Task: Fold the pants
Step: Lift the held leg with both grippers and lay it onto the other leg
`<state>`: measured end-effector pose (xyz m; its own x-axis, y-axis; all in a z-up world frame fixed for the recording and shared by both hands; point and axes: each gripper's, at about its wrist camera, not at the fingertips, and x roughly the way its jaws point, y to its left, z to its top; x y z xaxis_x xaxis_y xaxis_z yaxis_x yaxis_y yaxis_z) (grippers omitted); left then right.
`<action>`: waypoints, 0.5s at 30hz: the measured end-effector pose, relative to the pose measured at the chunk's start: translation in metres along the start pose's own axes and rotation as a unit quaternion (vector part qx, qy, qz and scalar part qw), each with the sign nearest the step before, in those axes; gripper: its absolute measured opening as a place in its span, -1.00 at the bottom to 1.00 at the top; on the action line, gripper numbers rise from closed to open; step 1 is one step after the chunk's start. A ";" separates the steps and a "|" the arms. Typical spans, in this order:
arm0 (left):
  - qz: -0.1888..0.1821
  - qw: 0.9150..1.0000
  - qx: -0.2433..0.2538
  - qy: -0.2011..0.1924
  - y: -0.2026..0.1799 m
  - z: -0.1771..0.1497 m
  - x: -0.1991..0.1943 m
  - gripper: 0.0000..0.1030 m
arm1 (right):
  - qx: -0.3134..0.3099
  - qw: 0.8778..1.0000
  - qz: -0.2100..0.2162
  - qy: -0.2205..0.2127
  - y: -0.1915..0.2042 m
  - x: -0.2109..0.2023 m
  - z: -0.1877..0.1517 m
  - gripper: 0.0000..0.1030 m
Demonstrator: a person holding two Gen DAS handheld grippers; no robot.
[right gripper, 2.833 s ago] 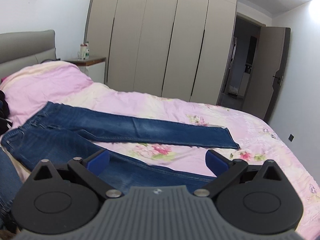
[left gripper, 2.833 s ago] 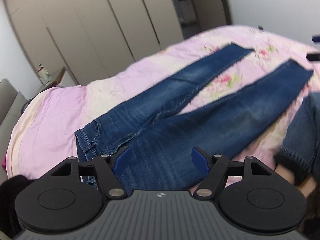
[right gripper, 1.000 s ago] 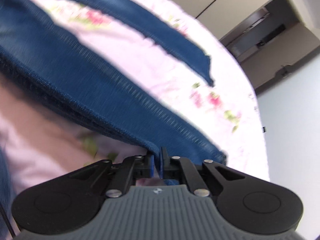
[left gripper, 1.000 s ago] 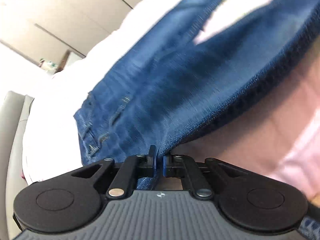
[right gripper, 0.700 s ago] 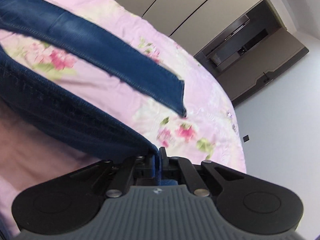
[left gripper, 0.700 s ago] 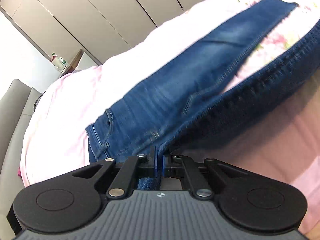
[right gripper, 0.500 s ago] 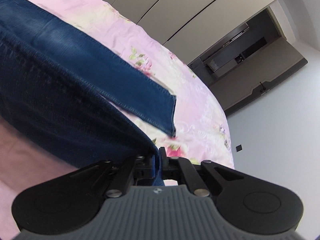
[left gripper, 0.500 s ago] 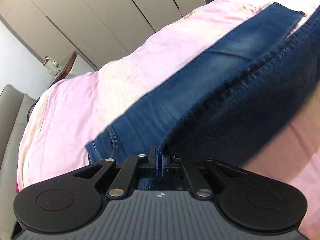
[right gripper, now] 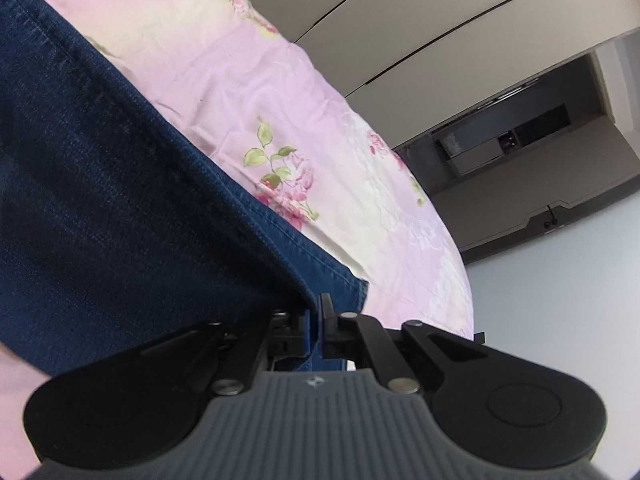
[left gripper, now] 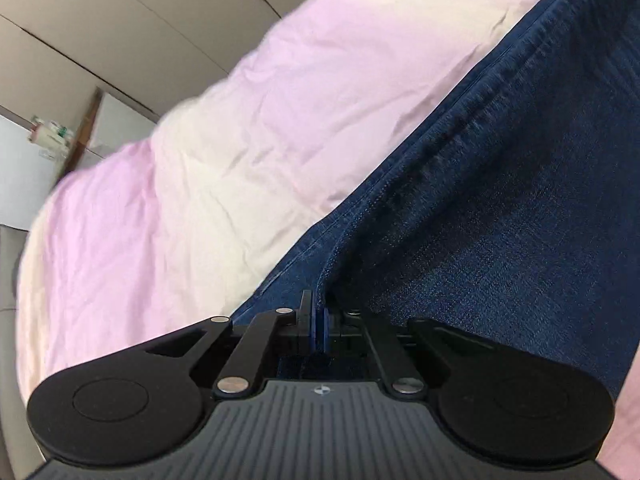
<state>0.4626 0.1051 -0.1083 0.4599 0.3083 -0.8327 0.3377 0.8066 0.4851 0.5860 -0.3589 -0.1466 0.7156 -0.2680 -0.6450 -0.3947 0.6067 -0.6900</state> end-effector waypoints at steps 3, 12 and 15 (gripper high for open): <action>-0.029 0.999 -0.017 0.018 0.008 0.004 0.034 -0.93 | -0.004 1.000 0.016 0.023 0.012 0.038 0.022 -1.00; -0.084 0.993 -0.078 0.012 0.037 -0.001 0.051 -0.92 | -0.038 0.996 0.049 0.065 0.040 0.096 0.033 -1.00; -0.083 0.994 -0.067 -0.004 0.050 0.004 0.039 -0.92 | -0.016 0.997 0.054 0.057 0.022 0.089 0.039 -1.00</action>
<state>0.5004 0.1554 -0.1157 0.4136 0.1622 -0.8959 0.2973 0.9060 0.3013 0.6631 -0.3405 -0.2065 0.5984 -0.2866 -0.7482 -0.4861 0.6124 -0.6234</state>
